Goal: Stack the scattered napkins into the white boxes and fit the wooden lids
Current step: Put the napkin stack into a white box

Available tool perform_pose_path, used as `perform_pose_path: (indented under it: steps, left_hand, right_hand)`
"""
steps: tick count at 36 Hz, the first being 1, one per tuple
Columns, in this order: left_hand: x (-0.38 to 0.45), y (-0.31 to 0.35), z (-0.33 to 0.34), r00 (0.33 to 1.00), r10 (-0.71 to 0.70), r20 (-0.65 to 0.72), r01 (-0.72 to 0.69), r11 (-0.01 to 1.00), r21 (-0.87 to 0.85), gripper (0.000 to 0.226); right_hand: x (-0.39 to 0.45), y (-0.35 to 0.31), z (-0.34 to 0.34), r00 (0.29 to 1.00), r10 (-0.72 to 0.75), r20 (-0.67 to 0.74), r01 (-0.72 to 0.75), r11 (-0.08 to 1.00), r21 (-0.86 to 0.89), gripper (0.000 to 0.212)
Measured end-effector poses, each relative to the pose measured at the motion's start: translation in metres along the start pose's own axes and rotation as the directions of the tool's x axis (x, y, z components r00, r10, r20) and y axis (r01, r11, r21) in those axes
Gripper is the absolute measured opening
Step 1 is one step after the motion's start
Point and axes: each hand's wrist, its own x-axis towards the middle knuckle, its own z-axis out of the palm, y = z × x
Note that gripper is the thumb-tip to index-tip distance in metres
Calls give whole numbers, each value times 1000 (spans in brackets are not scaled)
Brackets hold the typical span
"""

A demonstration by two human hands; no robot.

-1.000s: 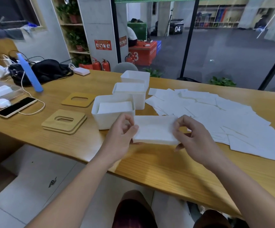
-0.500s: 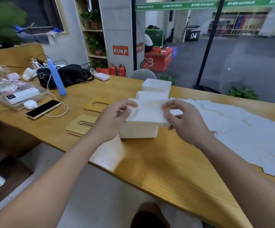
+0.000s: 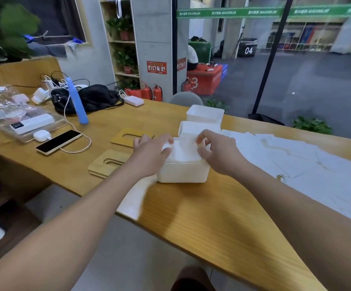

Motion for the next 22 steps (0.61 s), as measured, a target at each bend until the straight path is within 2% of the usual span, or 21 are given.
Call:
perform_pose_path:
  steps: [4, 6, 9, 11, 14, 16, 20, 22]
  left_hand:
    - [1, 2, -1, 1000, 22, 18, -24, 991, 133, 27]
    - [3, 3, -2, 999, 36, -2, -35, 969, 245, 30]
    - [8, 7, -2, 995, 88, -44, -71, 950, 304, 26]
    - [10, 11, -2, 995, 100, -11, -93, 953, 288, 25]
    - [13, 16, -2, 996, 43, 75, -62, 959, 276, 25]
    - [13, 17, -3, 997, 32, 73, -51, 959, 280, 24]
    - [13, 29, -3, 996, 74, -54, -58, 969, 242, 22]
    - [12, 41, -2, 982, 138, -128, -115, 978, 175, 19]
  right_hand:
    - [1, 7, 2, 998, -65, 0, 63, 965, -254, 25]
    - [2, 10, 0, 997, -75, -15, 68, 956, -286, 32]
    - [6, 13, -1, 998, -65, 10, 66, 975, -210, 27]
    - [9, 14, 1, 998, -33, 59, 42, 985, -165, 22]
    - [9, 16, 2, 997, -5, 80, 10, 998, -60, 20]
    - [7, 18, 0, 999, -3, 43, 3, 1000, -8, 23]
    - [-5, 24, -16, 998, 4, -58, 3, 993, 121, 25]
    - [-12, 28, -25, 997, -1, -79, 14, 987, 163, 25]
